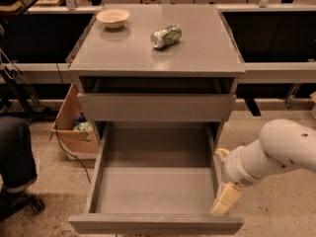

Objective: Close middle drawer

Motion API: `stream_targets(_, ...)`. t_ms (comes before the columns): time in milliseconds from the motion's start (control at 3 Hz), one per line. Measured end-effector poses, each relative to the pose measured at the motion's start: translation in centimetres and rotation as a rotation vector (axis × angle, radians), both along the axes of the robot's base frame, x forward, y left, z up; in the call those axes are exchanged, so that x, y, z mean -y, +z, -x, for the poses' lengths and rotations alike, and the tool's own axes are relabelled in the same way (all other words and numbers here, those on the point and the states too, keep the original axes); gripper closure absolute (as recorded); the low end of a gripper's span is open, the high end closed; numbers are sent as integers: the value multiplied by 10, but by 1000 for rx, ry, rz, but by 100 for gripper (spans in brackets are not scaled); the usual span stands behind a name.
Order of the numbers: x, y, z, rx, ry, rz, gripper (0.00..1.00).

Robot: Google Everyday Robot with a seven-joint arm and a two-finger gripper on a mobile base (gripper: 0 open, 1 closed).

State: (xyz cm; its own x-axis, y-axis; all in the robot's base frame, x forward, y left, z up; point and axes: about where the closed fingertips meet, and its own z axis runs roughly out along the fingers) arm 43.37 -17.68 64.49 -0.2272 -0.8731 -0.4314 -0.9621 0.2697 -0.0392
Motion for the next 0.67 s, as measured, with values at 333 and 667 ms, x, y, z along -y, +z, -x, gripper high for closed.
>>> stream_targets(333, -18, -84, -3, -5, -16, -81, 0)
stream_targets(667, -28, -135, -5, -18, -27, -121, 0)
